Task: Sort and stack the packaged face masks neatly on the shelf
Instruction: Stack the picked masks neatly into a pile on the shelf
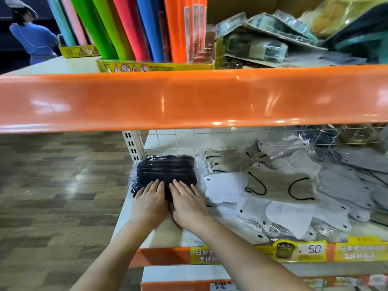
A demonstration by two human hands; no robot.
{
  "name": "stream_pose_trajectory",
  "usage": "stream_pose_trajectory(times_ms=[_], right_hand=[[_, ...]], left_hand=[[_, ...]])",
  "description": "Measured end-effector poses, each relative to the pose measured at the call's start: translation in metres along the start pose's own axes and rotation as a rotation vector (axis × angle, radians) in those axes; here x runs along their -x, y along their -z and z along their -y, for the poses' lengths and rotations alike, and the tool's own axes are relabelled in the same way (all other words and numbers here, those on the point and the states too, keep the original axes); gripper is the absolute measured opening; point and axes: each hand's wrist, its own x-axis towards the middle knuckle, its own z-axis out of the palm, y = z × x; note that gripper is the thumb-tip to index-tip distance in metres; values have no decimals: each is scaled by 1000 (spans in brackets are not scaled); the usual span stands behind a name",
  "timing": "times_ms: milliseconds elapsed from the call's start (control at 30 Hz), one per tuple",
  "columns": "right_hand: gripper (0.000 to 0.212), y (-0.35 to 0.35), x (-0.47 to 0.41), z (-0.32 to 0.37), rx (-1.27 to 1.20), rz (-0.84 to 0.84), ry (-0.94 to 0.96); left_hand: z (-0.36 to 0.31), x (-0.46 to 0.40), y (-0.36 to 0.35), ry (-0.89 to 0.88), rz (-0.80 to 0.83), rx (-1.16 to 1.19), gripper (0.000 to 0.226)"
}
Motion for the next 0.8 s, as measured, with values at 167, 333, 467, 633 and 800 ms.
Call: stream_pose_trajectory(times_ms=[167,333,467,633,800], right_hand=[[55,20,9,-22,40,-175,-58],[36,44,27,-59,11,-359,-108],[41,63,51,-96,37,-390,-99],[42,82,85,-143,26,-431,-169],[45,91,122,-194,17,-430,-214]], left_hand=[[-29,-1,-1,-55,-107,93,51],[-76,-5,8,-94,-224,172,38],[-123,-9,17,-89,-298,259,31],[-195,-10,25,-139,-247,272,29],[-255,-7,18,-186,-221,294,42]])
